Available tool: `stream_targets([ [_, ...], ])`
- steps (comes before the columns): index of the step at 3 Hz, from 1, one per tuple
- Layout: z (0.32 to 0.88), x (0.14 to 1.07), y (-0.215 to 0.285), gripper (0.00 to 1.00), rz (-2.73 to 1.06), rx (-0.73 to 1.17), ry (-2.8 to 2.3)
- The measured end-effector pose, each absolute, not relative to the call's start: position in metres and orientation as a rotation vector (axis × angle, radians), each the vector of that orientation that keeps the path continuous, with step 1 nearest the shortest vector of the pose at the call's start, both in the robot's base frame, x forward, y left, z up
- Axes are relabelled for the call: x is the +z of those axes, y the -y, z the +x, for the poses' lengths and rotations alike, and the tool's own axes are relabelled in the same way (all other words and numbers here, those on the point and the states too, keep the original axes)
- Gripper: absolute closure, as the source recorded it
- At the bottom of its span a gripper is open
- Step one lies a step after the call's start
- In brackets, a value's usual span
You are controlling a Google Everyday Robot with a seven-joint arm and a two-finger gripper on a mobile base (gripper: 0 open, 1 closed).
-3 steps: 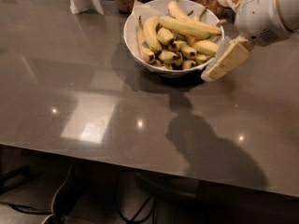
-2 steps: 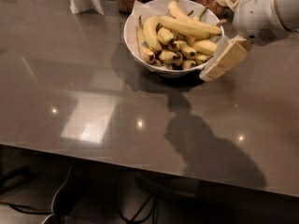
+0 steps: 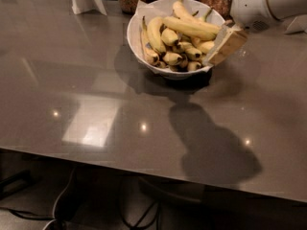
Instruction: Pick banana from white bowl
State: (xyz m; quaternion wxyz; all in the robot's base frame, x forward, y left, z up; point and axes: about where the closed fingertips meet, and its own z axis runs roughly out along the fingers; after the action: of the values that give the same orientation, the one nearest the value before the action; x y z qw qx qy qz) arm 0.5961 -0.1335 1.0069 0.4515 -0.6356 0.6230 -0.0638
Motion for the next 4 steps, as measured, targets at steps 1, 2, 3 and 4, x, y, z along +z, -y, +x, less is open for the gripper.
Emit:
stream_targets([
  [1,0.63,1.007,0.129,0.19,-1.579,-0.217,-1.474],
  [2,0.65,1.004,0.127,0.43,-1.581,-0.243,-1.439],
  [3,0.665,0.989,0.124,0.66,-1.589,-0.231,-1.43],
  [4,0.672,0.97,0.122,0.68,-1.599,-0.209,-1.444],
])
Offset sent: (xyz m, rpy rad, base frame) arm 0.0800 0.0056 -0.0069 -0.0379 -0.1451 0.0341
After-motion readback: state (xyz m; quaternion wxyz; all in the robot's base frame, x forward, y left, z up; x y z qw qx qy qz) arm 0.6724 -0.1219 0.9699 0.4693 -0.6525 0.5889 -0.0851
